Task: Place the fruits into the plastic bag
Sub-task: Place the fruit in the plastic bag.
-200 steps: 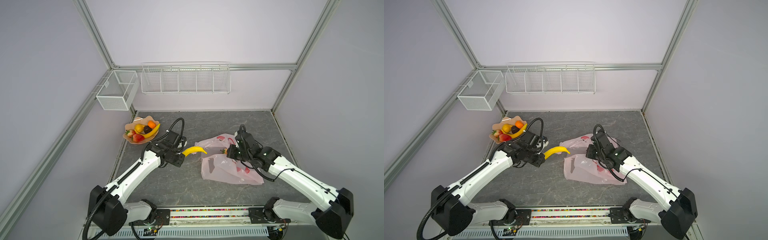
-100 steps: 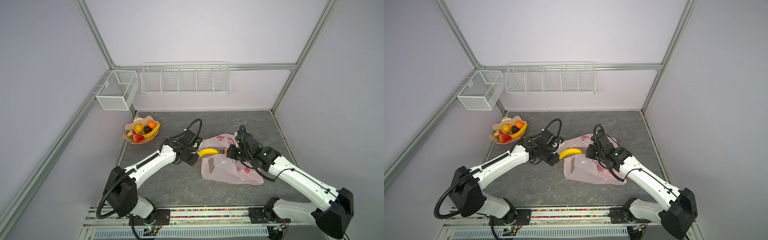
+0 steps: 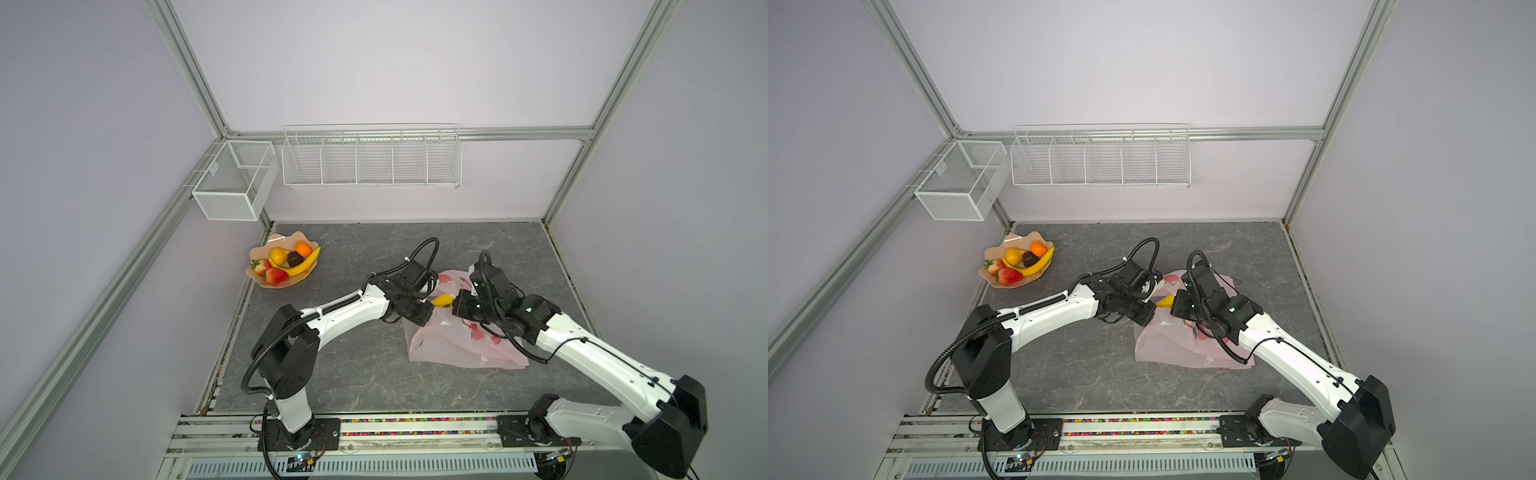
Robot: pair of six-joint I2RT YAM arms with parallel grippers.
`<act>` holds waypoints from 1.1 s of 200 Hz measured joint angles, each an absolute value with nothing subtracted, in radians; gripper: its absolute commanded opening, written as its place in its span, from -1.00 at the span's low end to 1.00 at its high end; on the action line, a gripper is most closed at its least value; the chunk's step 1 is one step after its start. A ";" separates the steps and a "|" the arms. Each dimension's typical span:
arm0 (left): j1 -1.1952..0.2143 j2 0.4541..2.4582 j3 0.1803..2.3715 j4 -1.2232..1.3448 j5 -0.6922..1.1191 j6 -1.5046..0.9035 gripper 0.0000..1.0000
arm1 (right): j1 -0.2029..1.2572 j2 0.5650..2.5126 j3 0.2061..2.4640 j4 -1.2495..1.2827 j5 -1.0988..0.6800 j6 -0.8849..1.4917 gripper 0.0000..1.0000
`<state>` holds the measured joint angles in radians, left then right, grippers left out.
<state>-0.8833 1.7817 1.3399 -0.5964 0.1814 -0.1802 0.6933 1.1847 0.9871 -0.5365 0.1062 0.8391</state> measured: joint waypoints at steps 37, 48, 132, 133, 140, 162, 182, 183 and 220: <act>-0.905 1.875 1.438 -0.603 0.180 -0.198 -1.00 | 0.693 1.163 0.959 -0.506 0.100 0.854 -0.88; -0.913 1.896 1.461 -0.605 0.179 -0.203 -0.93 | 0.693 1.159 0.953 -0.499 0.097 0.858 -0.88; -0.941 1.954 1.517 -0.612 0.179 -0.258 0.14 | 0.693 1.148 0.923 -0.469 0.085 0.876 -0.88; -0.941 1.954 1.517 -0.611 0.180 -0.261 0.15 | 0.693 1.148 0.923 -0.469 0.085 0.876 -0.88; -0.941 1.954 1.517 -0.611 0.179 -0.263 0.22 | 0.693 1.146 0.923 -0.469 0.085 0.876 -0.88; -0.941 1.953 1.517 -0.612 0.181 -0.279 0.32 | 0.691 1.140 0.921 -0.468 0.085 0.876 -0.88; -0.941 1.940 1.517 -0.612 0.181 -0.289 0.36 | 0.690 1.134 0.921 -0.466 0.085 0.876 -0.87; -0.941 1.940 1.517 -0.612 0.181 -0.289 0.36 | 0.690 1.134 0.921 -0.466 0.083 0.876 -0.88; -0.933 1.907 1.517 -0.619 0.179 -0.315 0.41 | 0.690 1.113 0.921 -0.435 0.073 0.876 -0.88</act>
